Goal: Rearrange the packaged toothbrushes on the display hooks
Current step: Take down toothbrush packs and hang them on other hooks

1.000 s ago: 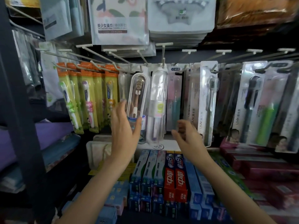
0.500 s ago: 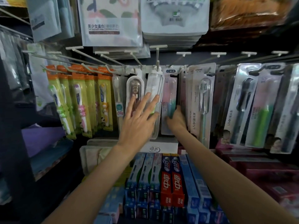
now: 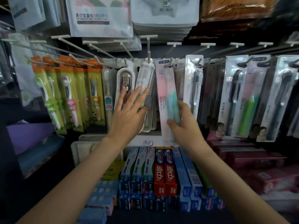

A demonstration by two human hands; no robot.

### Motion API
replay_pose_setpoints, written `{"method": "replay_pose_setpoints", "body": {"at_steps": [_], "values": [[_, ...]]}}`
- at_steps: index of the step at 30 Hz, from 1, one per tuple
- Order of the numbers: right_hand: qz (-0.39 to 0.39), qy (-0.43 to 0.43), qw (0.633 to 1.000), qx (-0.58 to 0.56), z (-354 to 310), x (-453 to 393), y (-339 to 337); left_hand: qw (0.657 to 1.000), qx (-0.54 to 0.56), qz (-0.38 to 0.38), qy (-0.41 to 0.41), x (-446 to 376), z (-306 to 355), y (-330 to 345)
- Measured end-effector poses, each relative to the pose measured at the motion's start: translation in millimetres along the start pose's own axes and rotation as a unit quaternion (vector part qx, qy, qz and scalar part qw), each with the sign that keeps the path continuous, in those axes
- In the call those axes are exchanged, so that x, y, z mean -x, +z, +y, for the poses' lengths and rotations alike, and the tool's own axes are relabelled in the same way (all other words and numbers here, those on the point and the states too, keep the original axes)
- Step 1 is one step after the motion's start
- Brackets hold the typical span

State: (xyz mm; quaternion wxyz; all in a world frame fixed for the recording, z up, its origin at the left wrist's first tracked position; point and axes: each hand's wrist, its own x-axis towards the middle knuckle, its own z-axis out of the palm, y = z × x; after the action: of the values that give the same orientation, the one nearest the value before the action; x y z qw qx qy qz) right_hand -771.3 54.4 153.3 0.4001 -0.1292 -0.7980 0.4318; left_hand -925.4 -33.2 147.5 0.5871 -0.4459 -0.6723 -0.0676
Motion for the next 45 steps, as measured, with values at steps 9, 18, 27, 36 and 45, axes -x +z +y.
{"method": "replay_pose_setpoints", "body": {"at_steps": [9,18,27,36,45], "values": [[-0.023,0.013,0.999,0.021,-28,16,-97,1.000,0.019,0.002,-0.006,-1,1,1],[-0.014,-0.050,0.998,-0.043,2,10,-104,0.997,0.069,-0.010,-0.038,-3,13,-7],[0.090,-0.012,0.995,-0.029,93,29,-126,0.966,0.251,0.015,-0.060,-38,87,-22],[0.258,-0.045,0.958,0.114,104,-1,-198,0.832,0.488,-0.025,-0.261,-74,124,-9],[0.301,-0.096,0.914,0.253,103,-18,-213,0.832,0.476,0.021,-0.284,-68,128,-7]]}}
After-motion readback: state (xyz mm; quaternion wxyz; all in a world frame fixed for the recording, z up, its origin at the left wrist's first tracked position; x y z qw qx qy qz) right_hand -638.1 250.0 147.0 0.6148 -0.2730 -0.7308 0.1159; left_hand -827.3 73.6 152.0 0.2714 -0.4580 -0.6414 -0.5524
